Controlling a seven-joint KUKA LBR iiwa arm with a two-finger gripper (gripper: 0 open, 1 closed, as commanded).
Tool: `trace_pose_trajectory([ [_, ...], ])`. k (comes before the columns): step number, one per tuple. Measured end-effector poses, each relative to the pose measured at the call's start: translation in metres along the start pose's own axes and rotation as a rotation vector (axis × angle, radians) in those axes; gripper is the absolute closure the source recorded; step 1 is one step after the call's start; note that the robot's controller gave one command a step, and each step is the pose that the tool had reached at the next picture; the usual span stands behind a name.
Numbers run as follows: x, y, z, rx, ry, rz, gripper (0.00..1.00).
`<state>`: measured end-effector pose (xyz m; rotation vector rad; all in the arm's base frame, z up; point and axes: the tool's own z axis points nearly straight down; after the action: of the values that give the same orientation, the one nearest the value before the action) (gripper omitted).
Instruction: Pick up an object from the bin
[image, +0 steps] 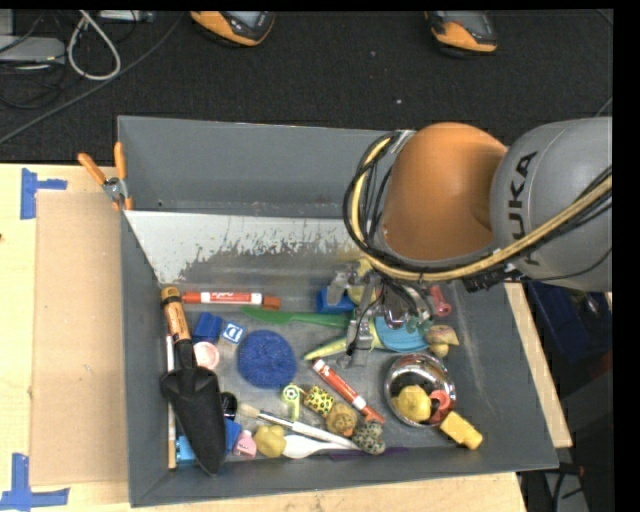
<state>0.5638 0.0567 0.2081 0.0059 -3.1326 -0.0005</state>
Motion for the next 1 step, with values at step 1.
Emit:
trace_pose_trajectory([
  [1, -0.0014, -0.0004, -0.0045, -0.001, -0.008, 0.002, 0.00],
])
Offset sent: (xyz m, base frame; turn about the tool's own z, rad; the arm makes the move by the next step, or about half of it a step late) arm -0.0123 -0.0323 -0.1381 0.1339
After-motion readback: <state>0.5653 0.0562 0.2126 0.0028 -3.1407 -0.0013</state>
